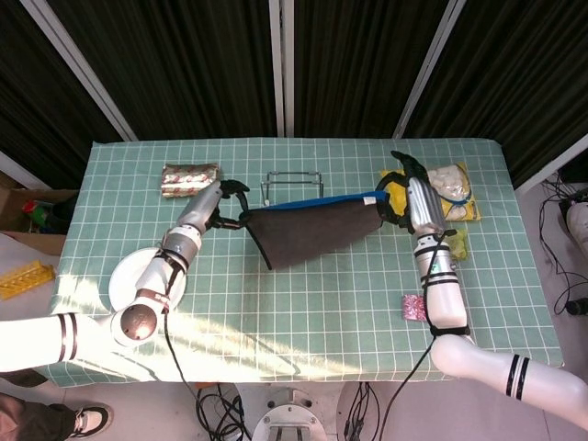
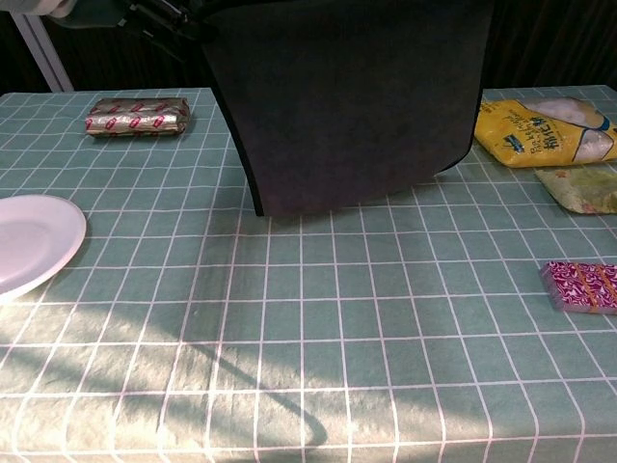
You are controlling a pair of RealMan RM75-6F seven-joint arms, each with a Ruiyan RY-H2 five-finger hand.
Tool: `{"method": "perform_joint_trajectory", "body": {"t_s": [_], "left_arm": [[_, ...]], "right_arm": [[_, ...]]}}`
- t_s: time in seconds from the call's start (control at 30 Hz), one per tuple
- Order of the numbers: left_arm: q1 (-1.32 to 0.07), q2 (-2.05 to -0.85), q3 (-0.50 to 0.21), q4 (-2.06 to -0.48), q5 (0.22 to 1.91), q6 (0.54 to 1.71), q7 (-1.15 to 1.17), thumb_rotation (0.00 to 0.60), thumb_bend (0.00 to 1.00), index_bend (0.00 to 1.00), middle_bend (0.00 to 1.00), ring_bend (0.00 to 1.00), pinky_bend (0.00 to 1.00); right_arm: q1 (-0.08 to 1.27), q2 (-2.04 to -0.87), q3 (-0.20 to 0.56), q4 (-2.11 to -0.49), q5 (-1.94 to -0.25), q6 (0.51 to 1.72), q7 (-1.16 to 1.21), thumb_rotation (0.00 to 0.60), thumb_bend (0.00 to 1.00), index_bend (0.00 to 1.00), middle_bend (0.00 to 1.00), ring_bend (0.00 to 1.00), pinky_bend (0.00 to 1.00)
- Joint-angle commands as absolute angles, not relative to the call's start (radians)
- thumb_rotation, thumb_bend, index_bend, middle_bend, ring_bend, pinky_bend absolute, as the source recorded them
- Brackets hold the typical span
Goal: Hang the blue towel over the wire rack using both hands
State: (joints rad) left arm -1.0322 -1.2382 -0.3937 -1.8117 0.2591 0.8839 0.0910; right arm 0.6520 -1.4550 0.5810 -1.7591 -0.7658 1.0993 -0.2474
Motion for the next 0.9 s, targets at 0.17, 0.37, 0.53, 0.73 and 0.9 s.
{"method": "perform_joint_trajectory", "body": {"t_s": [0.17, 0.37, 0.53, 0.73, 0.9], "left_arm": [[-1.141, -1.227, -0.409, -1.640, 0.116, 0.822, 0.178, 0.600, 0.52, 0.76, 0.25, 0.13, 0.21], [-1.172, -1.209, -0.409, -1.553, 0.031, 0.779, 0.206, 0.600, 0.52, 0.76, 0.25, 0.13, 0.21], [-1.184, -1.214, -0.399, -1.493, -0.017, 0.725, 0.212, 0.600, 0.52, 0.77, 0.25, 0.13, 0.21], [-1.197, -1.236, -0.394, -1.428, -0.024, 0.679, 0.203, 0.600, 0.52, 0.77, 0.25, 0.13, 0.21], [-1.209, -1.256, -0.384, -1.352, -0.027, 0.651, 0.202, 0.600, 0.53, 0.77, 0.25, 0.13, 0.21]], "right_arm": [[0.735, -1.511, 0.606, -1.662, -0.658, 1.064, -0.210, 0.600, 0.62, 1.00, 0.10, 0.00, 0.00], [0.802, -1.558, 0.614, -1.560, -0.632, 1.051, -0.191, 0.600, 0.62, 1.00, 0.10, 0.00, 0.00], [0.887, -1.591, 0.640, -1.422, -0.590, 1.007, -0.197, 0.600, 0.62, 1.00, 0.10, 0.00, 0.00], [1.000, -1.631, 0.665, -1.271, -0.538, 0.938, -0.217, 0.600, 0.61, 1.00, 0.10, 0.00, 0.00], [1.077, -1.670, 0.681, -1.153, -0.514, 0.901, -0.210, 0.600, 0.61, 1.00, 0.12, 0.00, 0.00]]}}
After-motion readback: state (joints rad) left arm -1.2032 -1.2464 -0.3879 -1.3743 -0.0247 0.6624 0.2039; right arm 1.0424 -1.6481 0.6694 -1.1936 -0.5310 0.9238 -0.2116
